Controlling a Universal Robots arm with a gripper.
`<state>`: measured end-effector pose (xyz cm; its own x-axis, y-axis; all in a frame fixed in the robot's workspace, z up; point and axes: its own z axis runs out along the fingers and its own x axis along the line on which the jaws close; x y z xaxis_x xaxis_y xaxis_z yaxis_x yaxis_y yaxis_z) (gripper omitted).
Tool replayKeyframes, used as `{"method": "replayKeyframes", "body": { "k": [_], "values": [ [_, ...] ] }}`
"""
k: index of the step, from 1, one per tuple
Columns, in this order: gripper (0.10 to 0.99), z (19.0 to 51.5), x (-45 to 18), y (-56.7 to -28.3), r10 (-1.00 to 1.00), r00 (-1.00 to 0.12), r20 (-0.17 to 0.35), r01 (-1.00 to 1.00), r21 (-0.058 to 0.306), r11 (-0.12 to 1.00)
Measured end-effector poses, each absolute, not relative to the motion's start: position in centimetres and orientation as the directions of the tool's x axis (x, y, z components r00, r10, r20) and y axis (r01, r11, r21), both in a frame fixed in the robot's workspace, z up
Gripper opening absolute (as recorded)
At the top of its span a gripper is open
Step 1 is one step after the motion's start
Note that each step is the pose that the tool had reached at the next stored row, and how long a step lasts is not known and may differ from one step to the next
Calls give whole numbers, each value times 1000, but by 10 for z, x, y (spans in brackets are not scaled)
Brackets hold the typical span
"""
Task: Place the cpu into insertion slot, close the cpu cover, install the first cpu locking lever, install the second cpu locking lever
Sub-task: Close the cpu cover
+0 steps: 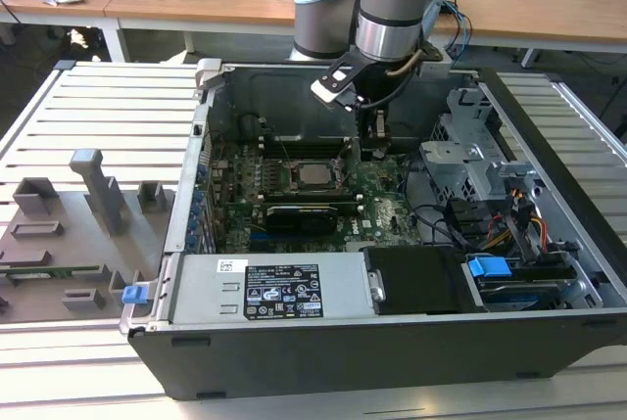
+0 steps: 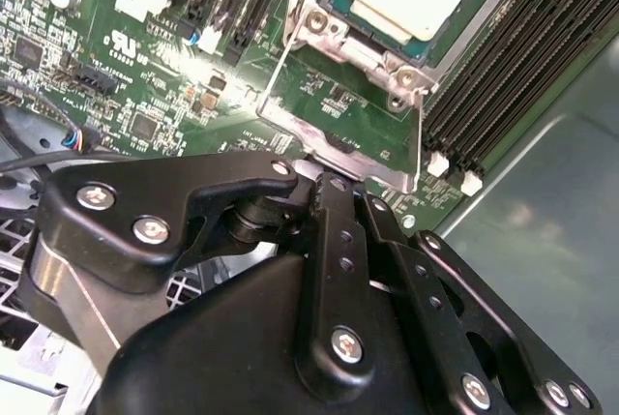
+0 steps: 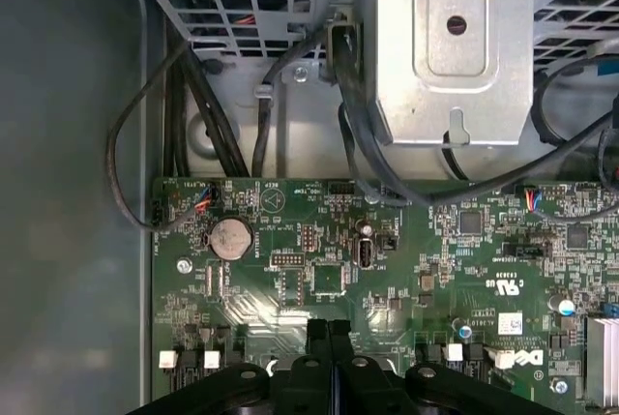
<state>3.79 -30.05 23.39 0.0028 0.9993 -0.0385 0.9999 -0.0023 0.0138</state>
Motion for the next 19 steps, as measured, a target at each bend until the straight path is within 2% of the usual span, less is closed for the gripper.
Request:
{"method": "replayKeyframes", "body": {
  "k": [19],
  "values": [
    [106, 234, 21, -301, 999, 3, -38, 1000, 14, -2]
  ]
}}
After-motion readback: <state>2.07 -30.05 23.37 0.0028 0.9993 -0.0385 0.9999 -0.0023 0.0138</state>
